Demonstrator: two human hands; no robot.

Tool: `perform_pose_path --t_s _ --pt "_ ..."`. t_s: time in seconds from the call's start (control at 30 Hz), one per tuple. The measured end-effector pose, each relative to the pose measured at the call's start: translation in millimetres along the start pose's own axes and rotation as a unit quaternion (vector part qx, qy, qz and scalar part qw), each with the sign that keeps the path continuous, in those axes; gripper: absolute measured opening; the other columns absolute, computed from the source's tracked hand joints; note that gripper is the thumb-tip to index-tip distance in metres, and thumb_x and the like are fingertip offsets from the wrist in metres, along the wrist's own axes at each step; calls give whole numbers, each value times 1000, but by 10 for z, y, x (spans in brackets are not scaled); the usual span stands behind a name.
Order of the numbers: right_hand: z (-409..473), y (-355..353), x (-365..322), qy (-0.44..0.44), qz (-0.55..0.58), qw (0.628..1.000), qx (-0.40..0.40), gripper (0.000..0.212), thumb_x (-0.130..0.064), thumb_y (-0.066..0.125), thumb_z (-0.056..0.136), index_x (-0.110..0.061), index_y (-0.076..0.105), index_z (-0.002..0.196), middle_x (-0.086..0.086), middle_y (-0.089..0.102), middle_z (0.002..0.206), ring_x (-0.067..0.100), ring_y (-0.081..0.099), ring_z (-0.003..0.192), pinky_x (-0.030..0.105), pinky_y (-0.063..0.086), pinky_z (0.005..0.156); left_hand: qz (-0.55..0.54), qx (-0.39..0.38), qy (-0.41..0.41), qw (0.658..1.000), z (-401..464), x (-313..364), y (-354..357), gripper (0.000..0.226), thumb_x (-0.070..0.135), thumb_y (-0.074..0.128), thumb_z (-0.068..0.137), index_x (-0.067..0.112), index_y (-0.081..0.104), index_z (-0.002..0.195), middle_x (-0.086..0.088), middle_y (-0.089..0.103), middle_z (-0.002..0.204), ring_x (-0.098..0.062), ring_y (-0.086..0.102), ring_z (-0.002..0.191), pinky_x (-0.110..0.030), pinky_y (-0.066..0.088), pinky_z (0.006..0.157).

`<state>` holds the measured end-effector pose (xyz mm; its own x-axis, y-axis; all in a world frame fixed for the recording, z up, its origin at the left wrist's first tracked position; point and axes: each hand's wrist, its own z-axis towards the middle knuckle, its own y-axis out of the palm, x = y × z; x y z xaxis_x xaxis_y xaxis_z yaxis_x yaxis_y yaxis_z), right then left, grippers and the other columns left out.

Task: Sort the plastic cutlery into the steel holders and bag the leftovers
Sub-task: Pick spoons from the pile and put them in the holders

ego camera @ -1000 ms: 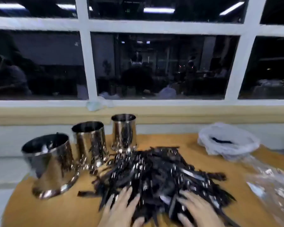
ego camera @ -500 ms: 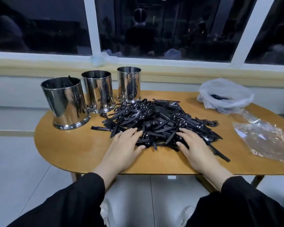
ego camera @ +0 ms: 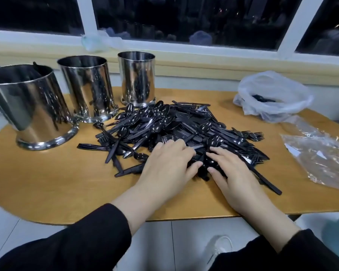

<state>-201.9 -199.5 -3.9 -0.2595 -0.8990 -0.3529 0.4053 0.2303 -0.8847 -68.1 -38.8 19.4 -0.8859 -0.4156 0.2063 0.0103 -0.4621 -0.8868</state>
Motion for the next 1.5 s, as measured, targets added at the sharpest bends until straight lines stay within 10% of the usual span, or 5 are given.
perform_pose_path --t_s 0.33,0.57,0.77,1.1,1.5 --pt "6 51 74 -4 -6 1000 -16 52 -41 32 102 -31 43 151 -25 29 158 -13 12 147 30 7 126 13 52 11 998 252 8 259 19 37 75 88 20 73 79 4 54 80 -24 52 77 -40 43 72" --pt "18 23 109 -4 44 998 36 48 -40 38 103 -31 44 150 -26 32 156 -13 19 146 27 11 125 -102 46 -52 992 289 -27 97 14 35 61 99 26 66 89 13 51 87 -13 48 85 -31 35 83" --pt "96 -147 111 37 64 988 133 44 -44 47 100 -25 59 137 -19 55 130 -5 45 125 8 28 107 -223 54 -124 965 503 -170 -320 14 33 55 103 31 61 90 13 61 72 -1 55 68 -20 43 60" --pt "565 -178 131 134 9 990 29 44 -46 63 94 -28 61 135 -17 54 96 10 53 102 29 40 91 -278 18 -98 955 764 -260 -154 14 24 43 109 29 52 118 12 61 90 -5 55 82 -24 43 77" --pt "791 -285 113 141 133 979 61 10 -30 73 89 -37 67 85 -6 62 77 9 56 75 19 40 64 -345 -7 -147 927 693 -432 -115 21 36 48 104 45 67 103 13 63 77 -3 48 52 -14 40 51"
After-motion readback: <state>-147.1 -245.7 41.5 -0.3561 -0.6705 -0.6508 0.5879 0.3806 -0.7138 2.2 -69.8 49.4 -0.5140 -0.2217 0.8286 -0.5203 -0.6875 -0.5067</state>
